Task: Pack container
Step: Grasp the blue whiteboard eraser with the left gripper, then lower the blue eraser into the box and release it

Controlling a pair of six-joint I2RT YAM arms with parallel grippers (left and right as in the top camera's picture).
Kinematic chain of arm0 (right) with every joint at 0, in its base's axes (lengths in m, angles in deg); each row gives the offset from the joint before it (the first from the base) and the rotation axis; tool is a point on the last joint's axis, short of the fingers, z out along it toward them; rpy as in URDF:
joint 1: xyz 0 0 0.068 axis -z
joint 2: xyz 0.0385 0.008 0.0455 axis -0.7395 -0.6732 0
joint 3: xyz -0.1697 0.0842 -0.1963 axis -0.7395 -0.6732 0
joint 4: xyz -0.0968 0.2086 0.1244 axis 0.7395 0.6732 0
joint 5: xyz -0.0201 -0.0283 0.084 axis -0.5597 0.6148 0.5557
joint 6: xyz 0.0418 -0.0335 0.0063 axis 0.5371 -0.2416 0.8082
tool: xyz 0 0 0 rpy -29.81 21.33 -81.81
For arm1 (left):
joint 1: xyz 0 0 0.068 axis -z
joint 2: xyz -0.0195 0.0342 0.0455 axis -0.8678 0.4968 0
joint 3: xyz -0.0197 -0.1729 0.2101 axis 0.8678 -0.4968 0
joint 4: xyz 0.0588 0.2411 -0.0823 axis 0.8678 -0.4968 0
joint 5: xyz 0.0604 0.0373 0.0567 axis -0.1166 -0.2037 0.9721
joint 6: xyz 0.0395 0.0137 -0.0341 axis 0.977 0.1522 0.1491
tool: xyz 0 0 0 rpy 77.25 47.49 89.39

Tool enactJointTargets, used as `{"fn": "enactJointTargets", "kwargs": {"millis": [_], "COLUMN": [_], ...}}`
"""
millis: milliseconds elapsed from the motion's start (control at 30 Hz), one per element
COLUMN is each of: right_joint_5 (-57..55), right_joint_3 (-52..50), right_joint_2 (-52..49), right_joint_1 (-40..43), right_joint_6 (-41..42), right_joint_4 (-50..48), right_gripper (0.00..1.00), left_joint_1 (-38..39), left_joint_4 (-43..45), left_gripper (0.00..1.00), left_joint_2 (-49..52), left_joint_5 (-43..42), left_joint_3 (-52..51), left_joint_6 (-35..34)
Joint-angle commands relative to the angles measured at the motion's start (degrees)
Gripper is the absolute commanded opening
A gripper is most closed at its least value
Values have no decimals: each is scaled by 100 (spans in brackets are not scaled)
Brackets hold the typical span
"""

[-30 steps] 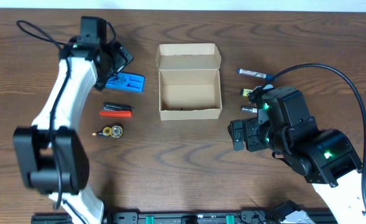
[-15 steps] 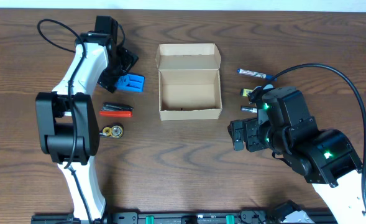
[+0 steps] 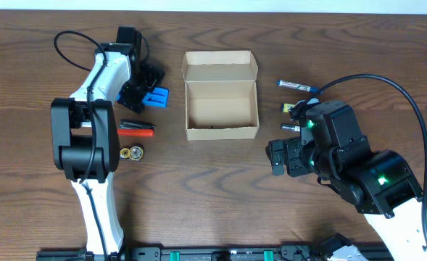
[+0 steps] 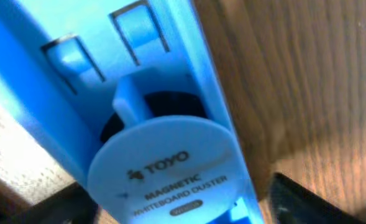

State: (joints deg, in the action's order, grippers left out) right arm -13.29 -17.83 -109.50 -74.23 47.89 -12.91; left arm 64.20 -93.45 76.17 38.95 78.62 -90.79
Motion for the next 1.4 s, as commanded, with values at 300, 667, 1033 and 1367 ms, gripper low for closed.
{"fn": "enactJointTargets", "kwargs": {"millis": [300,667,1033,1367], "right_joint_5": [0,0,0,0], "right_joint_3": [9,9,9,9], "right_joint_2": [4,4,4,4], "right_joint_1": [-15,-15,-15,-15], "right_joint_6": [-87,-85,-85,-85], "right_joint_4": [2,2,2,2], "right_gripper": [99,99,99,99], "left_joint_1": [28,269,1687,2328], "left_joint_4": [-258,-1075,-785,-929], "left_gripper": [33,5,5,5], "left_joint_2": [81,-1294,-2203,-2127], "left_joint_5": [-24,564,839,-452], "left_joint_3": [105,492,490,479], "left_joint_6": [133,1161,4527,10314]}}
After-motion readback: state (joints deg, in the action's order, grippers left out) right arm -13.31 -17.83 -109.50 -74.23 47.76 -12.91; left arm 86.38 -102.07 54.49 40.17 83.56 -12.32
